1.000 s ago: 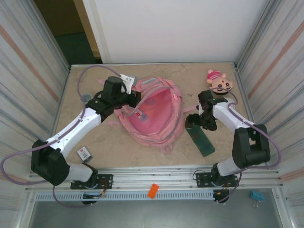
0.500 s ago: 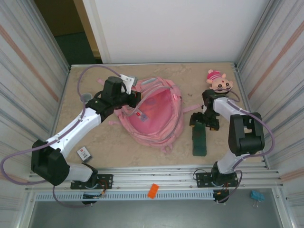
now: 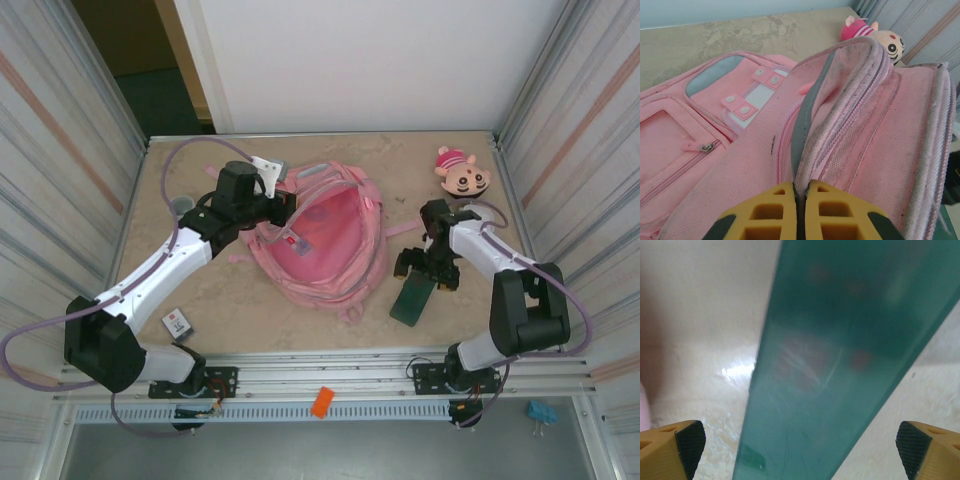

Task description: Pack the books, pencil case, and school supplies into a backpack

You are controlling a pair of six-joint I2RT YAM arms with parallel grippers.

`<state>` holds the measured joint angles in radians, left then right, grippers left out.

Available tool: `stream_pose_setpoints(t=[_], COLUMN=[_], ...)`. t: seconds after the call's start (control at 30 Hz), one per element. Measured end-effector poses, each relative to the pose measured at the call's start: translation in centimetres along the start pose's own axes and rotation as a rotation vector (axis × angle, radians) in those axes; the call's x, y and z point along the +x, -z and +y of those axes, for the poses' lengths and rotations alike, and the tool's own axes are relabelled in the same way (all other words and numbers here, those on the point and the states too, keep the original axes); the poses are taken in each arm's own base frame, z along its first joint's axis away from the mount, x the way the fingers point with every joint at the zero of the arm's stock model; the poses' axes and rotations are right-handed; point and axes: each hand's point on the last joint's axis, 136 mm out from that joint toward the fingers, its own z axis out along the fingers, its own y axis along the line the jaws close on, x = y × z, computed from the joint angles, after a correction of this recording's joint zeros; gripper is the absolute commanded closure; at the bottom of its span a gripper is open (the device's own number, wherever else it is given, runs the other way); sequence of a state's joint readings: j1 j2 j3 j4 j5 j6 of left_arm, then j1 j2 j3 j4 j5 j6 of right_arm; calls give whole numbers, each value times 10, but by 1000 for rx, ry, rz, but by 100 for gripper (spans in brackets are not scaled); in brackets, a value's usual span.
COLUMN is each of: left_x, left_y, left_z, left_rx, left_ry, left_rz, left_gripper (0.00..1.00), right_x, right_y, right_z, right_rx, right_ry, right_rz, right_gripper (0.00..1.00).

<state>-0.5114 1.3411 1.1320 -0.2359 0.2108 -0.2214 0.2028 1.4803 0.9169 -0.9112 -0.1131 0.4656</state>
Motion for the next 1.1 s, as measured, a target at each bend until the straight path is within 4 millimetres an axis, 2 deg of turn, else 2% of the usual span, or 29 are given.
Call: stream_pose_setpoints(t=[0.13,0.3,0.5,0.8,0.97,1.03,1.1], left_x=[0,0,0,0,0,0,0], left_y=[0,0,0,0,0,0,0], left_z=[-1,-1,-1,-1,-1,-1,-1], left_rx=[6,6,6,6,6,6,6], left_ry=[0,0,1,0,1,0,0], left_rz=[1,1,1,1,1,0,0], left_gripper=[100,100,100,100,100,100,100], right_x=[15,14,1,-3,-7,-10,-13], right_y=[-7,-14,-27,-32,-21,-5,20], right_z=[3,6,5,3,1,5,11], right_rx=[-8,-29,-2,14,4,-32,-89], right_ry=[-60,-110,-131,-128,-117,-111,-101], right_rz=[22,11,-6,-14,-74,-129,-206], right_gripper=[1,0,22,29,30,30,30])
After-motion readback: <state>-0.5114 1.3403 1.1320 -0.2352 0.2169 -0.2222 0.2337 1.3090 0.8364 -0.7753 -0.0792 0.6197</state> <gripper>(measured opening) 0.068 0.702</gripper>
